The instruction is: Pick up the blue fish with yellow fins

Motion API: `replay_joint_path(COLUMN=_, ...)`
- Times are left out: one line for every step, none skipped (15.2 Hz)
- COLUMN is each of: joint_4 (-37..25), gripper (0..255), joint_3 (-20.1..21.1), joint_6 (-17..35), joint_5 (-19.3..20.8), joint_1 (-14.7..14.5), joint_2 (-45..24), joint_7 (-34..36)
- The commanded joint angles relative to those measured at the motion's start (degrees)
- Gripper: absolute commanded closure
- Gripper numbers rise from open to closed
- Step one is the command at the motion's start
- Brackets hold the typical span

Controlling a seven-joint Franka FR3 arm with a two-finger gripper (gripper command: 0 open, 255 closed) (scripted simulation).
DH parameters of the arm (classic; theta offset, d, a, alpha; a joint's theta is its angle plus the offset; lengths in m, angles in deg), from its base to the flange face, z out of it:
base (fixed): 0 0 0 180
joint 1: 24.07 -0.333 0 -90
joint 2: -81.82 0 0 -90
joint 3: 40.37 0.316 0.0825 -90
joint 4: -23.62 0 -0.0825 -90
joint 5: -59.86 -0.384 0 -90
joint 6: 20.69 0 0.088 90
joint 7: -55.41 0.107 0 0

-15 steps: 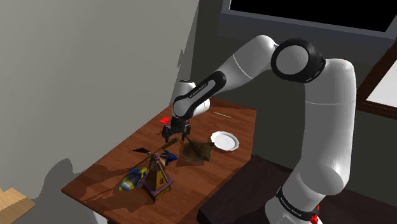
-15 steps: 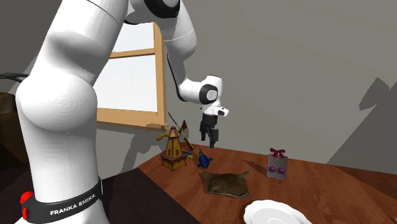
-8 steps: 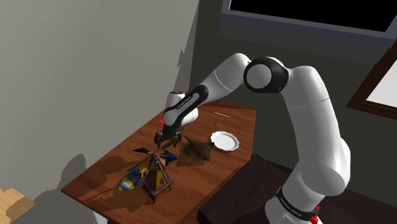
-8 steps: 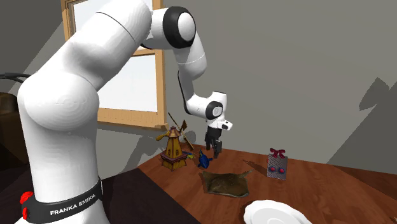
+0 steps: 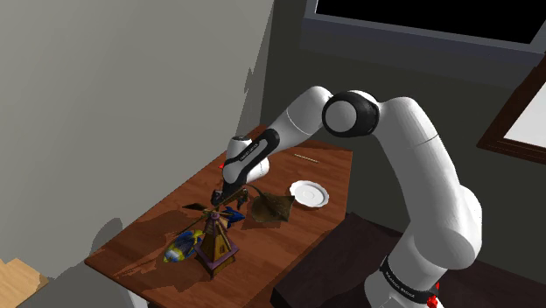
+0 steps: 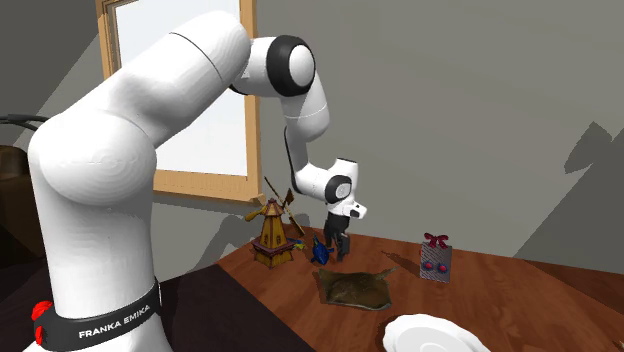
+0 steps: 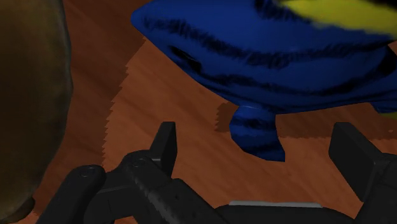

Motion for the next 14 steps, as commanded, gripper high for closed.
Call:
replay_joint_path(joint_4=-0.4, gripper=0, joint_3=0.0, joint_6=0.3, joint_5=0.0, joint_1=-0.1, joint_2=-0.7, joint_7=0.1)
replay_joint_path(joint_4=-0.4, gripper=0, joint_3=0.0, joint_6=0.3, joint_5=0.0, joint_1=-0.1, joint_2=-0.7, joint_7=0.1)
replay_joint_path(joint_4=-0.4, gripper=255, joint_3=0.0, joint_6=0.3, joint_5=0.0, joint_1=-0.1, joint_2=-0.6, joint_7=0.0)
replay_joint_path(joint_4=-0.4, gripper=255, joint_3=0.0, joint_6=0.3, joint_5=0.0, joint_1=-0.1, joint_2=-0.6, joint_7=0.1)
replay_joint_path(joint_4=-0.4, gripper=255, joint_3=0.0, joint_6=0.3, joint_5=0.0, joint_1=-0.1, joint_2=-0.6, joint_7=0.1)
replay_joint_path(joint_4=-0.4, gripper=255, joint_3=0.0, joint_6=0.3, joint_5=0.0, joint_1=-0.1, joint_2=-0.6, joint_7=0.1)
replay_joint_path(joint_4=-0.4, gripper=255, joint_3=0.0, joint_6=0.3, joint_5=0.0, joint_1=-0.1, joint_2=-0.6, joint_7=0.1)
replay_joint_path(joint_4=-0.4, gripper=255, joint_3=0.0, joint_6=0.3, joint_5=0.0, joint_1=-0.1, joint_2=-0.6, joint_7=0.1)
replay_joint_path(joint_4=-0.4, gripper=255, joint_3=0.0, joint_6=0.3, joint_5=0.0, joint_1=-0.1, joint_2=-0.6, joint_7=0.1)
replay_joint_path(joint_4=-0.4, gripper=255, joint_3=0.0, joint_6=0.3, joint_5=0.0, joint_1=-0.1, joint_2=-0.6, joint_7=0.0)
replay_joint_path(joint_4=-0.4, gripper=255, joint_3=0.0, joint_6=0.3, joint_5=0.0, joint_1=-0.1, joint_2=-0.7, joint_7=0.0)
replay_joint_path(joint_4=-0.4, gripper=255, joint_3=0.0, joint_6=0.3, joint_5=0.0, joint_1=-0.1, joint_2=-0.7, joint_7=0.1)
replay_joint_path(joint_4=-0.1, gripper=255, joint_3=0.0, joint_6=-0.1, joint_5=0.0, joint_1=-0.1, joint_2=0.0, joint_7=0.1)
replay_joint_path(joint_4=0.2, gripper=255, joint_3=0.0, joint_6=-0.5, joint_5=0.0, joint_1=0.0, joint_2=0.7, joint_7=0.1)
